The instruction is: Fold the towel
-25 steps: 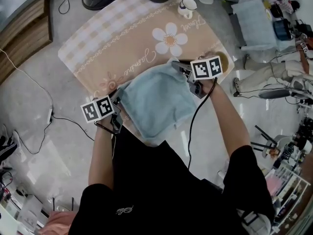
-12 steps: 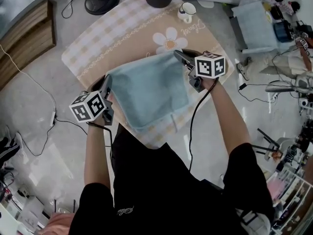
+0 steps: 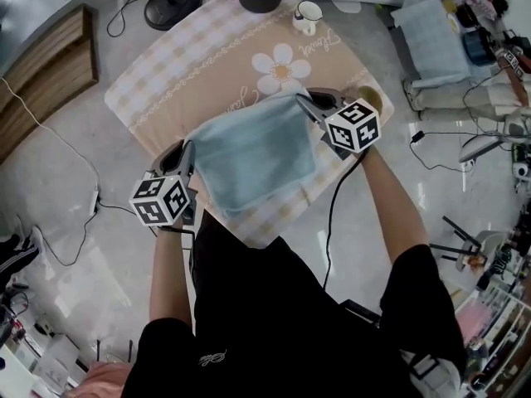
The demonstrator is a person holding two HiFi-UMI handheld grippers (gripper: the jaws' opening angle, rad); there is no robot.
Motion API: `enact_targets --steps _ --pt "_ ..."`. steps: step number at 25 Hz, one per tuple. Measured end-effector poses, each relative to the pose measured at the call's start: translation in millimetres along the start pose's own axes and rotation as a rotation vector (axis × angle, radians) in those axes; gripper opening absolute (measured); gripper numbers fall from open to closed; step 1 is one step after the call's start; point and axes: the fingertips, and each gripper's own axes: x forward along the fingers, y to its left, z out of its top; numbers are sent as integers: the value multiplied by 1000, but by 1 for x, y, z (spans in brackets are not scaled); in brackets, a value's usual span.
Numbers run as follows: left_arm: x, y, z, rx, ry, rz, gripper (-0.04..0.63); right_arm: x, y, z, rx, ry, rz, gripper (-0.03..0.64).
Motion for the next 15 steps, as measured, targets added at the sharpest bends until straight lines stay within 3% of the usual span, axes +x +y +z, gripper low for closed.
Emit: enact_targets --steps 4,15 --pt "-14 -13 -12 -4 -5 6 44 -14 8 -14 75 -36 30 28" --pt "-40 -55 -48 16 20 -3 43 -54 26 -50 105 -55 53 29"
